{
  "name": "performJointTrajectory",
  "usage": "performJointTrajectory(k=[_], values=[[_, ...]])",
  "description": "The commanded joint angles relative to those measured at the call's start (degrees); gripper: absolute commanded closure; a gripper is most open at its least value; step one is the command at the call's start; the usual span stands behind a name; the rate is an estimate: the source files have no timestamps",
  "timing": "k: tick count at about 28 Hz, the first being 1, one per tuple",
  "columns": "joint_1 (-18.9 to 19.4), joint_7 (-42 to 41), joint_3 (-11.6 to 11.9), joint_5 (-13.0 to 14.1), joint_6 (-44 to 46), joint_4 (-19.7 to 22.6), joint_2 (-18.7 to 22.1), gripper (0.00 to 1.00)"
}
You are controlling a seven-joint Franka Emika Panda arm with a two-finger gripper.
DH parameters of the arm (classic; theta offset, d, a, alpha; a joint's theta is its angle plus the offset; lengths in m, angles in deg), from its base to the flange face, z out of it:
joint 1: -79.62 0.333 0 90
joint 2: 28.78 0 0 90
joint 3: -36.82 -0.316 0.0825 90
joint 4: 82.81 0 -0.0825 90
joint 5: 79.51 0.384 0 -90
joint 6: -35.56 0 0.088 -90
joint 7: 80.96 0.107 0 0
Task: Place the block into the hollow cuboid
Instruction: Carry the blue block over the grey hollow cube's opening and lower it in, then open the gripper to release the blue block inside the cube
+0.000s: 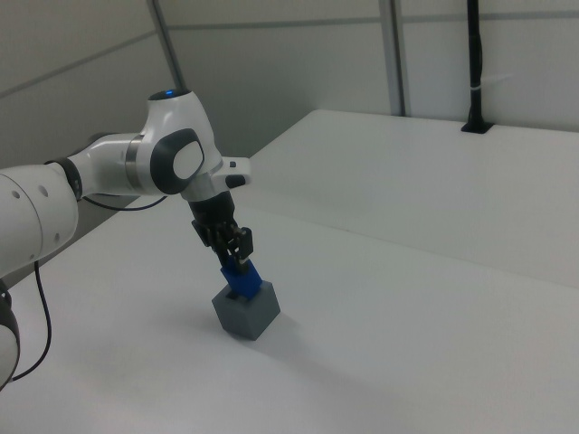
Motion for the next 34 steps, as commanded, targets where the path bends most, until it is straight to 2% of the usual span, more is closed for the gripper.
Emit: performJointTrajectory(k=[1,25,29,31,32,34], values=[[0.81,2.24,0.39,0.22,-0.63,-0.07,-0.69,0.6],[1.52,1.71,0.12,0.13,1.04,0.55,-0.61,0.6],[1.43,0.13,0.12,-0.05,1.04,0.46,-0.61,0.54],[1.43,-0.4,0.12,-0.13,1.04,0.37,-0.61,0.43],[1.43,-0.75,0.12,-0.22,1.04,0.37,-0.61,0.41],[1.43,-2.5,0.12,-0.31,0.96,0.29,-0.69,0.41]])
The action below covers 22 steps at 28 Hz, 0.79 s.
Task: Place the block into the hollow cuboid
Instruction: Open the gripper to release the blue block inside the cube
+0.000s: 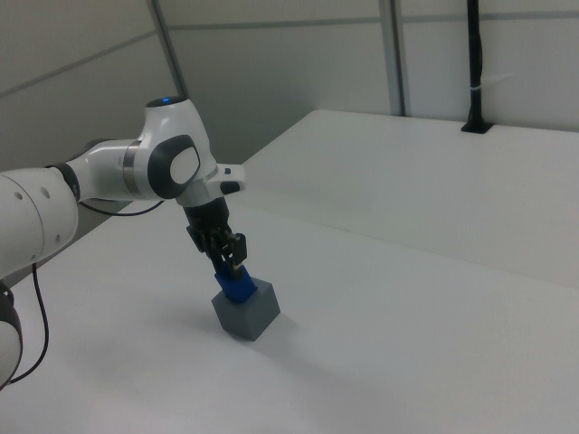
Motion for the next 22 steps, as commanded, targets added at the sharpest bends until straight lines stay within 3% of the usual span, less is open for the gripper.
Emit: performJointTrajectory(k=[1,12,14,16,17,22], values=[[0.17,-3.85,0.35,-0.32,0.87,-0.1,0.06,0.41],[0.0,-4.12,0.88,0.21,1.84,-0.19,0.06,0.45],[0.0,-3.95,0.88,0.21,1.84,-0.19,0.06,0.33],[0.0,-3.86,0.88,0.21,1.84,-0.28,0.15,0.06],[0.0,-3.42,0.88,0.12,1.93,-0.28,0.5,0.0],[-0.36,-3.33,1.23,0.12,4.29,-0.37,2.69,0.0]])
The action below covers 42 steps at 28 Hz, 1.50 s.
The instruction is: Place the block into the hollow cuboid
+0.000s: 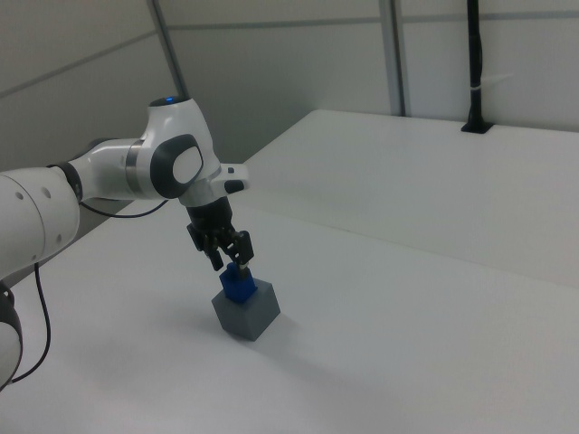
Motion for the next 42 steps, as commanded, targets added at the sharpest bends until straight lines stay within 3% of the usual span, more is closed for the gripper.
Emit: performJointTrajectory(k=[1,5,9,12,18,25,42], values=[[-0.27,-0.61,0.82,0.12,4.63,0.03,4.12,0.0],[-1.67,-0.97,1.0,0.04,7.97,0.55,7.82,0.0],[-4.13,-2.45,1.0,0.04,11.93,3.01,14.05,0.0],[-6.5,-5.87,1.61,0.3,13.25,7.04,20.63,0.0],[-9.67,-7.73,3.2,3.11,12.99,14.08,28.56,0.0],[-11.78,-8.26,3.2,3.2,12.38,14.79,28.75,0.0],[-11.96,-10.9,6.62,4.6,9.65,13.39,28.22,0.0]])
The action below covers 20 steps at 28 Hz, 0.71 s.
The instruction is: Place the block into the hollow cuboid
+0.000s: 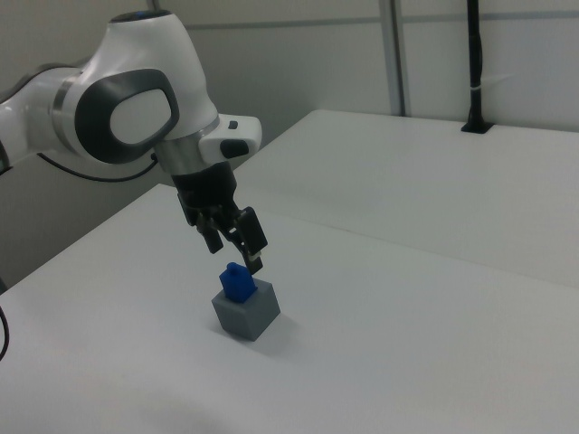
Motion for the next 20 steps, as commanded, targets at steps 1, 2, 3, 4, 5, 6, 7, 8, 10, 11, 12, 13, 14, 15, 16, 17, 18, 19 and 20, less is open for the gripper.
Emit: performJointTrajectory(k=[1,2,3,4,5,6,7,8,10,11,12,13,14,15,16,17,18,19,20], values=[[-0.23,-1.62,1.03,2.01,-1.71,0.28,0.52,0.0],[-0.49,-1.62,0.94,2.09,-1.79,0.11,0.44,0.0],[-1.37,-1.71,0.94,2.35,-1.97,0.11,0.35,0.0],[-1.64,-1.71,0.85,2.44,-2.06,0.02,0.35,0.0],[-1.9,-1.8,0.76,2.53,-2.15,0.02,0.26,0.0],[-1.99,-1.97,0.68,2.53,-2.23,-0.07,0.17,0.0],[-1.99,-2.32,0.67,2.62,-2.23,-0.24,0.17,0.0],[-2.16,-3.19,0.5,2.62,-2.23,-0.33,-0.09,0.0],[-2.6,-3.64,0.32,2.62,-2.23,-0.42,-0.18,0.0],[-2.87,-3.64,0.15,2.62,-2.23,-0.6,-0.27,0.0],[-3.3,-3.64,0.06,2.71,-2.23,-0.68,-0.27,0.0],[-3.4,-3.64,0.06,2.8,-2.23,-0.69,-0.27,0.0],[-3.4,-3.64,0.06,2.97,-2.23,-0.69,-0.27,0.0],[-3.4,-3.64,0.06,3.06,-2.23,-0.69,-0.27,0.0],[-3.4,-3.64,0.06,3.23,-2.23,-0.69,-0.27,0.0],[-3.4,-3.64,0.06,3.32,-2.15,-0.69,-0.27,0.0],[-3.4,-3.64,-0.03,3.32,-2.06,-0.69,-0.27,0.0],[-3.4,-3.64,-0.03,3.32,-2.06,-0.69,-0.27,0.0],[-3.4,-3.64,-0.03,3.32,-2.06,-0.69,-0.27,0.0]])
